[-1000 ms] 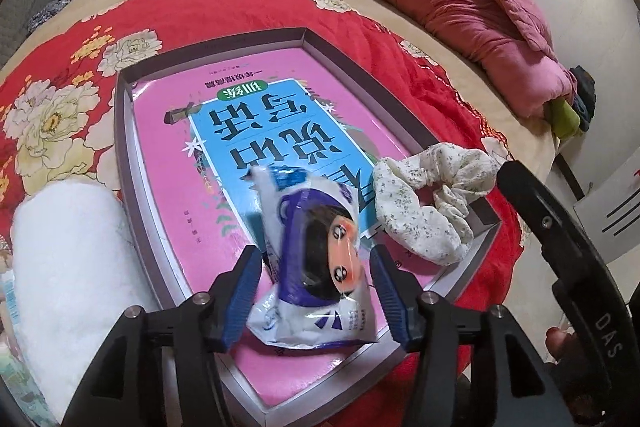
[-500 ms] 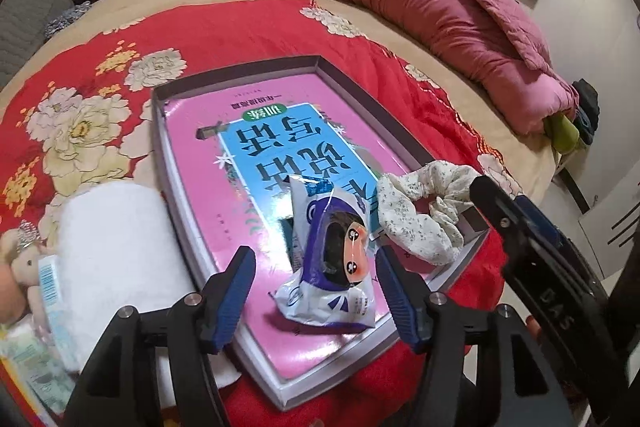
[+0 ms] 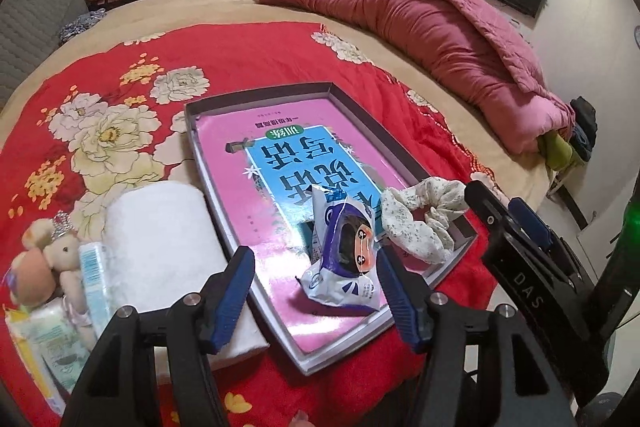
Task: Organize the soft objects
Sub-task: 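Withdraw both open grippers from the tray back toward the pile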
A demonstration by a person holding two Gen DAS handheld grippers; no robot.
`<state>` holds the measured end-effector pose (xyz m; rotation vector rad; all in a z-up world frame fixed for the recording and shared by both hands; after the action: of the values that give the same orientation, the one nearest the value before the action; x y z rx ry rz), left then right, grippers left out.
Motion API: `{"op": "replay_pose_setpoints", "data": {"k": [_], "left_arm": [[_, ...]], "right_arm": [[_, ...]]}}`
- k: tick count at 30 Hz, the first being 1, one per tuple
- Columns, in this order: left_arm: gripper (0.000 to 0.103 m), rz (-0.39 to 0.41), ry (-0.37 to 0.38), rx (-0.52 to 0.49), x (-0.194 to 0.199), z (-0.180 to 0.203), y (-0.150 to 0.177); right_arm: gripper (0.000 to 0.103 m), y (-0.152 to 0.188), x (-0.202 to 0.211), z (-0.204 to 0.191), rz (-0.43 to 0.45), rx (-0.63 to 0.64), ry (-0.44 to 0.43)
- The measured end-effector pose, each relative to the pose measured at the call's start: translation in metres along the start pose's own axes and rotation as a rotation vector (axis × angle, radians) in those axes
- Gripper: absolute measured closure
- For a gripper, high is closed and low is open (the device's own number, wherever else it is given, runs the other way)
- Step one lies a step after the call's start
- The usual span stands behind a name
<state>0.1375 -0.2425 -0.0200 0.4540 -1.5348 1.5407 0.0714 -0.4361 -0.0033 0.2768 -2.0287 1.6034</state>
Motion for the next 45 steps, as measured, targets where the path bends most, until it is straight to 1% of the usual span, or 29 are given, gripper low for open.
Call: {"op": "replay_pose_setpoints", "data": {"k": [3, 6, 9, 12, 14, 17, 25, 33, 36, 37, 39, 42, 45], "left_arm": [[0.04, 0.01, -0.007, 0.002, 0.006, -0.005, 0.003], [0.04, 0.015, -0.001, 0.021, 0.013, -0.012, 0.006], [0.04, 0.022, -0.007, 0.038, 0.02, -0.021, 0.011], [0.04, 0.03, -0.01, 0.044, 0.029, -0.027, 0.015], [0.04, 0.039, -0.015, 0.048, 0.035, -0.031, 0.017], [0.04, 0.053, -0.018, 0.064, 0.045, -0.038, 0.021], [0.039, 0.099, -0.058, 0.088, 0.071, -0.055, 0.03], [0.039, 0.134, -0.087, 0.152, 0.099, -0.087, 0.04], [0.039, 0.142, -0.123, 0.168, 0.113, -0.1, 0.046], [0.039, 0.142, -0.12, 0.177, 0.117, -0.105, 0.048], [0.039, 0.146, -0.119, 0.193, 0.125, -0.111, 0.053], [0.039, 0.161, -0.139, 0.209, 0.137, -0.122, 0.059], [0.039, 0.17, -0.148, 0.238, 0.146, -0.136, 0.065]], "right_arm": [[0.029, -0.001, 0.008, -0.004, 0.022, 0.014, -0.003], [0.028, -0.002, 0.013, -0.007, 0.023, 0.015, -0.011], [0.028, -0.003, 0.02, -0.008, 0.042, 0.013, -0.006], [0.028, -0.005, 0.025, -0.009, 0.043, 0.007, -0.01], [0.025, -0.005, 0.029, -0.011, 0.047, 0.011, -0.009], [0.025, -0.008, 0.035, -0.016, 0.049, 0.015, -0.018], [0.025, -0.015, 0.061, -0.038, 0.084, 0.066, -0.058], [0.025, -0.022, 0.09, -0.069, 0.099, 0.106, -0.14], [0.025, -0.022, 0.099, -0.085, 0.099, 0.129, -0.177], [0.025, -0.022, 0.102, -0.09, 0.098, 0.138, -0.187], [0.025, -0.021, 0.106, -0.099, 0.094, 0.149, -0.206], [0.025, -0.019, 0.112, -0.114, 0.072, 0.156, -0.25], [0.025, -0.014, 0.12, -0.132, 0.062, 0.196, -0.289]]}}
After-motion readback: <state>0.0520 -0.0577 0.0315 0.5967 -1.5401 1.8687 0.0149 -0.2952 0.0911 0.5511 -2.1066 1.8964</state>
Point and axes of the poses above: each gripper's, at about its wrist camera, not at the fingertips, and x roughly against the way its jaws point, z to its right, y to its underside, the point moved 1 cm from there along -x, roughly the way its jaws point, and after that the axes turned 3 degrees about -y, right-handed, at the moved point
